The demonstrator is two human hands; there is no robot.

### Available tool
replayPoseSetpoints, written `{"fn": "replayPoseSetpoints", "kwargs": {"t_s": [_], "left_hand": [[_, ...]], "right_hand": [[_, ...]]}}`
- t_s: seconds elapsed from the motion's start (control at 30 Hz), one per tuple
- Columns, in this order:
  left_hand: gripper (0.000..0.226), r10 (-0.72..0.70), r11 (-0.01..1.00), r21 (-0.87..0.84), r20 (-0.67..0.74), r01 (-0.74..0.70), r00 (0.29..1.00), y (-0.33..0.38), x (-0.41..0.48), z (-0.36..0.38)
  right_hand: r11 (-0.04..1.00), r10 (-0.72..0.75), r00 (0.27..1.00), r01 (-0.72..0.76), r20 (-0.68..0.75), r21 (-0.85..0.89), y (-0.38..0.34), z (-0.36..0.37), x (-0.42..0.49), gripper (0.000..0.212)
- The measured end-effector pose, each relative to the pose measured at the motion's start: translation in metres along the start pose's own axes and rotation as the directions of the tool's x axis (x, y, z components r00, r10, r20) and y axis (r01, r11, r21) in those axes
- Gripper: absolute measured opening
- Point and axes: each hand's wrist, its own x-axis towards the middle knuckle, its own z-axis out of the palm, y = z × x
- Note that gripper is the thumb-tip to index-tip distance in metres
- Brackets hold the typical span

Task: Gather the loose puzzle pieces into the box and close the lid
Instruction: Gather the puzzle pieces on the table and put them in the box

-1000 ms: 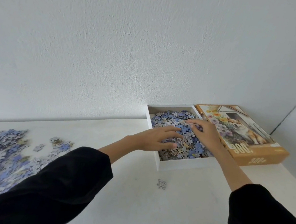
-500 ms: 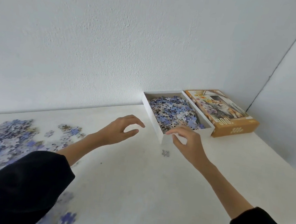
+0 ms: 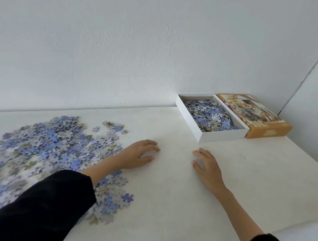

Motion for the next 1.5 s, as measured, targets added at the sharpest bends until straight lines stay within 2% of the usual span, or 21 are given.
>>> {"fn": "replayPoseSetpoints", "kwargs": {"t_s": [0.27, 0.43, 0.57, 0.67, 0.77, 0.87, 0.93, 0.97, 1.07, 1.17, 1.27, 1.33, 1.4, 1.5], "left_hand": [[0.034, -0.030, 0.997, -0.073, -0.082, 0.024, 0.996, -0.011, -0.050, -0.038], [0.031, -0.193, 0.977, -0.125, -0.181, 0.172, 0.964, -0.054, -0.126, -0.068], [0.029, -0.354, 0.935, -0.125, -0.252, 0.333, 0.900, -0.087, -0.199, -0.082], [0.031, -0.443, 0.897, -0.137, -0.292, 0.421, 0.848, -0.099, -0.247, -0.089], [0.044, -0.536, 0.843, -0.175, -0.340, 0.508, 0.773, -0.106, -0.283, -0.094], [0.055, -0.627, 0.770, -0.184, -0.399, 0.611, 0.669, -0.119, -0.309, -0.093], [0.063, -0.692, 0.708, -0.199, -0.387, 0.678, 0.609, -0.124, -0.318, -0.089], [0.069, -0.703, 0.694, -0.178, -0.377, 0.697, 0.603, -0.126, -0.321, -0.086], [0.085, -0.684, 0.701, -0.080, -0.357, 0.709, 0.636, -0.121, -0.318, -0.077], [0.100, -0.636, 0.753, -0.097, -0.363, 0.651, 0.681, -0.107, -0.306, -0.069], [0.100, -0.609, 0.789, -0.171, -0.346, 0.590, 0.714, -0.096, -0.295, -0.064], [0.101, -0.629, 0.777, -0.265, -0.361, 0.571, 0.688, -0.097, -0.292, -0.068], [0.099, -0.653, 0.757, -0.305, -0.403, 0.579, 0.642, -0.101, -0.291, -0.075], [0.100, -0.692, 0.720, -0.336, -0.423, 0.607, 0.585, -0.106, -0.292, -0.078]], "right_hand": [[0.993, -0.082, 0.993, 0.089, 0.082, -0.075, -0.068, 0.047, -0.037, 0.049], [0.976, -0.201, 0.938, 0.216, 0.281, -0.021, -0.123, 0.081, -0.069, 0.066], [0.950, -0.274, 0.900, 0.307, 0.340, -0.046, -0.156, 0.109, -0.087, 0.077], [0.956, -0.239, 0.911, 0.281, 0.335, -0.080, -0.176, 0.125, -0.089, 0.077], [0.968, -0.221, 0.927, 0.246, 0.304, -0.047, -0.188, 0.134, -0.089, 0.075], [0.967, -0.220, 0.969, 0.201, 0.115, 0.157, -0.193, 0.133, -0.085, 0.053], [0.958, -0.205, 0.979, 0.199, 0.009, 0.207, -0.194, 0.132, -0.081, 0.041], [0.961, -0.199, 0.980, 0.195, 0.003, 0.196, -0.193, 0.131, -0.079, 0.039], [0.978, -0.189, 0.977, 0.179, 0.096, 0.103, -0.193, 0.133, -0.075, 0.045], [0.974, -0.224, 0.957, 0.225, 0.184, 0.016, -0.196, 0.137, -0.078, 0.050], [0.966, -0.252, 0.951, 0.235, 0.179, 0.110, -0.200, 0.134, -0.079, 0.046], [0.954, -0.266, 0.955, 0.240, 0.135, 0.181, -0.201, 0.129, -0.073, 0.042], [0.950, -0.279, 0.954, 0.259, 0.106, 0.176, -0.200, 0.123, -0.060, 0.042], [0.963, -0.266, 0.948, 0.251, 0.175, 0.102, -0.195, 0.116, -0.036, 0.046]]}}
